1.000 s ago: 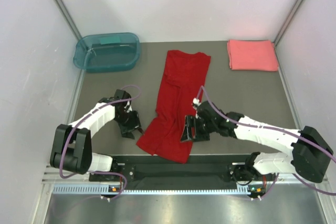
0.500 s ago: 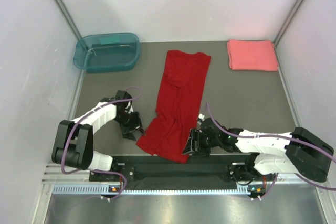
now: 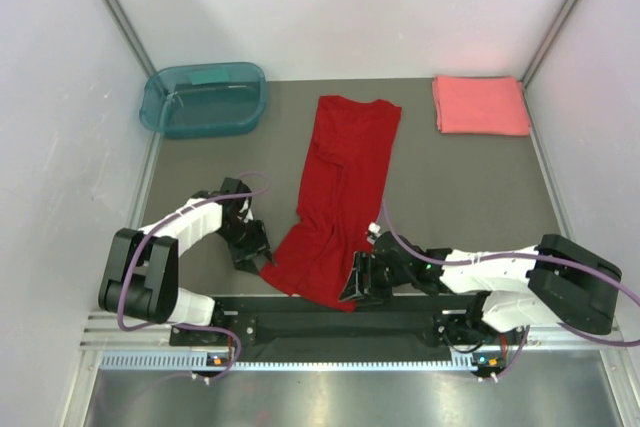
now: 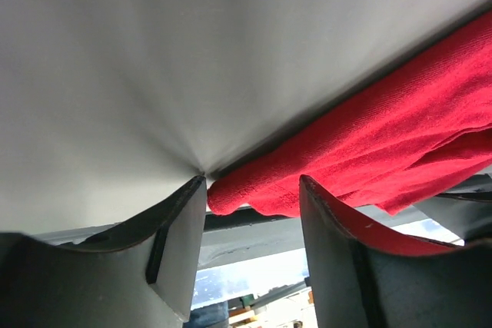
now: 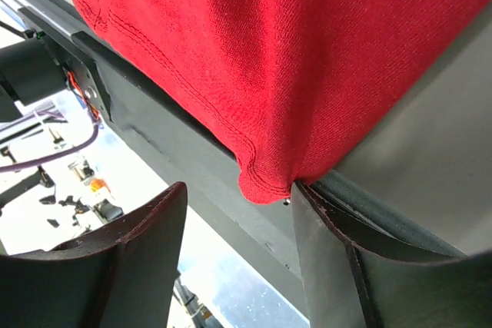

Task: Fold and stack the t-shirts
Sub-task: Fold the tshirt

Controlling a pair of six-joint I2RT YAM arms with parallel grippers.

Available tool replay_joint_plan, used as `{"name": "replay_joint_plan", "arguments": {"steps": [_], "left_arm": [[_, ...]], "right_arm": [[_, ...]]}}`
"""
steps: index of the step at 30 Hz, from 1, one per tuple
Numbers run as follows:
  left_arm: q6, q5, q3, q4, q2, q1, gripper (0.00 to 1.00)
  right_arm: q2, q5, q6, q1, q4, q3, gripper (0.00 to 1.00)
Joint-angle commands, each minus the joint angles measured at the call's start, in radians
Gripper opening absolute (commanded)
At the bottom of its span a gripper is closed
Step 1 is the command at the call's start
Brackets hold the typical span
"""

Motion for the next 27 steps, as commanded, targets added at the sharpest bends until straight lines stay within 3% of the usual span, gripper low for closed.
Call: {"name": "replay_joint_plan", "arguments": {"steps": [1,14,22,27], "left_arm": [[-0.008,0.029,-0.009,0.014,-0.017,-0.003,0.55],[-0.004,0.046,-0.012,0.020,-0.012,-0.018,0.50],[-0.002,0.059,-0.020,0.021,-0.001,-0.026,0.44],[-0.002,0.060,-0.023,0.020,-0.018,-0.027,0.35]], "right_arm": [[0.001,0.019,0.012,0.023,0.030,-0.003,0.57],[-0.111,0.065,0.053,0.033,-0.021,-0.069,0.57],[0.010,0.025,0.054,0.036,0.106,-0.073,0.57],[0.056,0.026,0.039,0.034,0.109,-0.046,0.48]]}}
